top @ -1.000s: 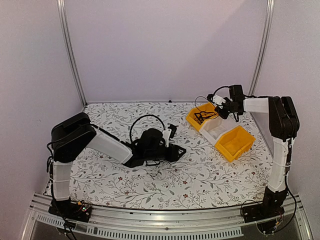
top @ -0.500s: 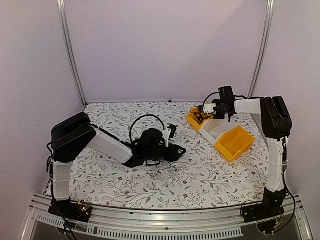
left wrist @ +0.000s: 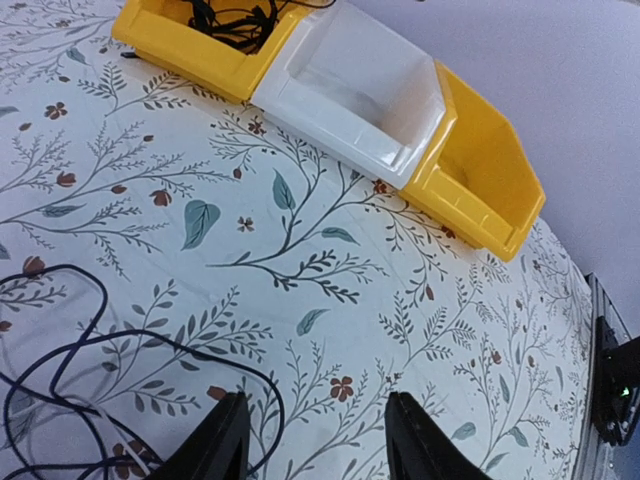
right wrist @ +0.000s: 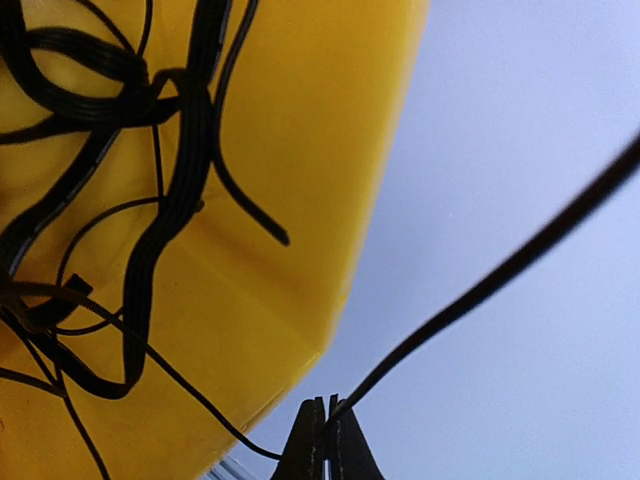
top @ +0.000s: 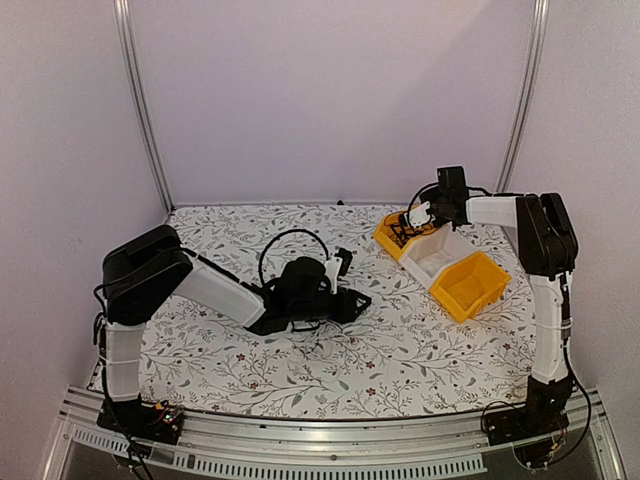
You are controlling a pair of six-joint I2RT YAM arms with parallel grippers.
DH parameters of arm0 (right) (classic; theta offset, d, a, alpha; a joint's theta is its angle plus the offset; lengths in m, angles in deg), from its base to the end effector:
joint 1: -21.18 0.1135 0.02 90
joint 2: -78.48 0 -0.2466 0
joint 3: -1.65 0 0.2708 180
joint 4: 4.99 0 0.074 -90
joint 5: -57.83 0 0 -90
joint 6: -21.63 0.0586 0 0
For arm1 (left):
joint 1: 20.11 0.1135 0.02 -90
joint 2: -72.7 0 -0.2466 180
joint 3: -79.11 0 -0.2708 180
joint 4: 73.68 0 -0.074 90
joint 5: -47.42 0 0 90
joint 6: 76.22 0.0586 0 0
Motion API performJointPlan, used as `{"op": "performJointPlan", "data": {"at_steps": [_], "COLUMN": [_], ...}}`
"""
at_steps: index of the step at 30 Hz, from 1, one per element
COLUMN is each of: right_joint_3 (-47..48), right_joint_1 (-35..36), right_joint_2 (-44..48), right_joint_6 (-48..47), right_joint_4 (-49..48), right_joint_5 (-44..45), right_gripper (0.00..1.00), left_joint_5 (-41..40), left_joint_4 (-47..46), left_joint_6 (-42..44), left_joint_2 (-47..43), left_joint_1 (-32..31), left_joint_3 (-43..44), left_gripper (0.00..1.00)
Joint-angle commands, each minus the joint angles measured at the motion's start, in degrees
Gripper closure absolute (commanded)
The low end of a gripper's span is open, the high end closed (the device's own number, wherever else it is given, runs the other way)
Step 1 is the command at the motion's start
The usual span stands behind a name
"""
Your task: Untangle the cables
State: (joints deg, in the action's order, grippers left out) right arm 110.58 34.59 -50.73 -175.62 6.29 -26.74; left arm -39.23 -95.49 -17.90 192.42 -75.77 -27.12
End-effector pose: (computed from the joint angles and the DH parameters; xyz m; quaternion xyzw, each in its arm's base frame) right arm 0.5292 0.1205 0.1414 -0.7460 0.4516 -0.3844 0.3029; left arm 0.2518 -0.3747 0.0788 0.1898 0.8174 -0.3930 0.3761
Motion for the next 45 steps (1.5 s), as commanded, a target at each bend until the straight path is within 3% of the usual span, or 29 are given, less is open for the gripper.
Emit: {"op": "performJointPlan", "data": {"at_steps": [1, 4, 7, 10, 22, 24, 29, 34, 45], "right_joint_3": [2.79, 3.3, 1.3, -4.28, -19.68, -17.21, -3.75, -6.79, -17.14], "right_joint_1": [-0.6, -0.66, -0.69, -0.67, 0.18, 0.13, 0.02, -0.13, 0.03], "right_joint_2": [-3.82, -3.6, 0.12, 5.81, 23.38, 24.33, 22.97, 24.46, 23.56], "right_joint_6": [-13.04, -12.94, -10.76, -10.31, -1.93, 5.06, 28.85, 41.7, 52.83], "right_joint_4": [-2.31, -0.21, 1.51, 1.52, 1.03, 5.31, 28.05, 35.39, 27.68], "right_joint_5": [2.91, 3.49, 2.31, 1.37, -4.63, -7.3, -12.67, -16.83, -12.88], "right_gripper": [0.96, 0.9, 0.7, 0.61, 0.57, 0.56, 0.56, 0.56, 0.52], "left_joint_5": [-0.81, -1.41, -1.72, -1.51, 0.35, 0.23, -0.19, -0.29, 0.46], "left_joint_4": [0.66, -0.1, -0.58, -0.91, -2.13, -2.28, -1.84, -1.66, -2.55], "left_joint_6": [0.23, -0.04, 0.07, 0.08, -0.13, -0.15, 0.77, 1.35, 1.1], "left_joint_2": [-1.43, -2.55, -3.08, -2.95, -0.97, -1.57, -3.69, -5.05, -4.75], "left_joint_1": [-0.08, -0.15, -0.09, -0.14, 0.01, -0.01, -0.01, 0.05, 0.06], "left_joint_3": [-0.2, -1.56, -2.4, -2.43, -0.99, -1.47, -2.62, -3.72, -3.95], "left_gripper": [0.54, 0.54, 0.54, 0.54, 0.54, 0.54, 0.54, 0.54, 0.54]}}
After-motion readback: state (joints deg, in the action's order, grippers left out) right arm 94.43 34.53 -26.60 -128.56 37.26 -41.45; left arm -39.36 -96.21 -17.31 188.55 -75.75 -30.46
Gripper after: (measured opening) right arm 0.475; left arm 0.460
